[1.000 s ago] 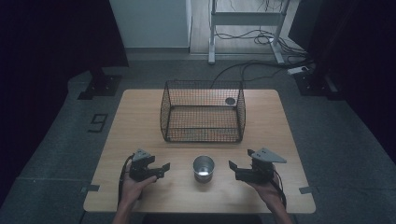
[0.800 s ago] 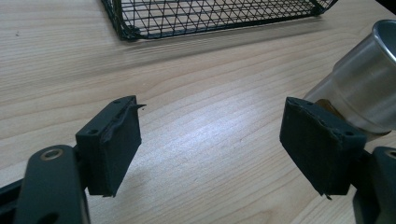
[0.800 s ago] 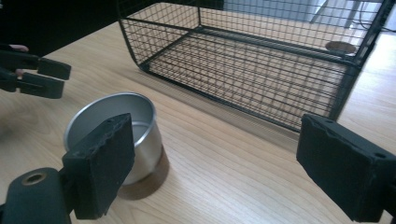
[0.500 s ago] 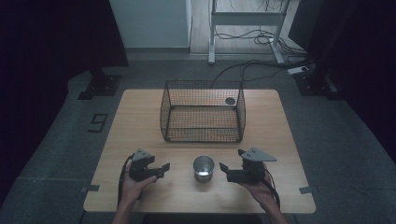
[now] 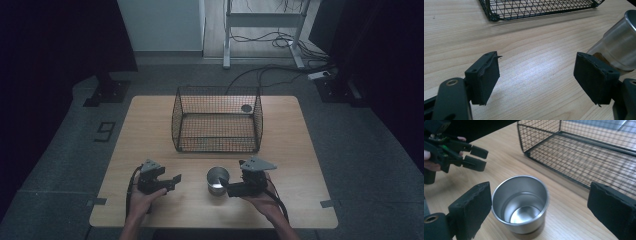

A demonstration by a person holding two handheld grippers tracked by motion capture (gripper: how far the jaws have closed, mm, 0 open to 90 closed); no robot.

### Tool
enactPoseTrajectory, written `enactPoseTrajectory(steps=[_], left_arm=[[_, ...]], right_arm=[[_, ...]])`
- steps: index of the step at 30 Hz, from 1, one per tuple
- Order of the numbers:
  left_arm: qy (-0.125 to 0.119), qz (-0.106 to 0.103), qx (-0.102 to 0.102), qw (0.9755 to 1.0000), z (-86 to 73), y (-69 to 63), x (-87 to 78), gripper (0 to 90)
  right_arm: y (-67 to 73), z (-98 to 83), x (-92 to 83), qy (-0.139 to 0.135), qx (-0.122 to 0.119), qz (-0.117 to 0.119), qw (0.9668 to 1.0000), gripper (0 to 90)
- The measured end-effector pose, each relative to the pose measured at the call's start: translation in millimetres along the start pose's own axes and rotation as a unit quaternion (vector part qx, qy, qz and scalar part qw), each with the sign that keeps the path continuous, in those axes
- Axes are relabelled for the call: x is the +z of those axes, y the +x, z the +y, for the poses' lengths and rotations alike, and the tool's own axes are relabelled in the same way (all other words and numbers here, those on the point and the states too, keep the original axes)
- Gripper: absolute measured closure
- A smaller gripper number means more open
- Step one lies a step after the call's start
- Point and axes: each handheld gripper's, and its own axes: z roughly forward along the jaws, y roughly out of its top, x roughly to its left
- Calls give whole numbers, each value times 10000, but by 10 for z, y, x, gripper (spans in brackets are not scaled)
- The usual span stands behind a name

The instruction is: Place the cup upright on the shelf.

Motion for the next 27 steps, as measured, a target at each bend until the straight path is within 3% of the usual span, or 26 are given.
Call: enactPoseTrajectory(steps=[12, 27], left_arm=[[-20, -4, -1, 10000, 6, 3, -16, 210], [41, 18, 17, 10000, -4, 3, 12, 209]], right_arm=[[139, -34, 238, 221, -120, 189, 9995, 15], [157, -178, 544, 519, -266, 201, 9981, 0]])
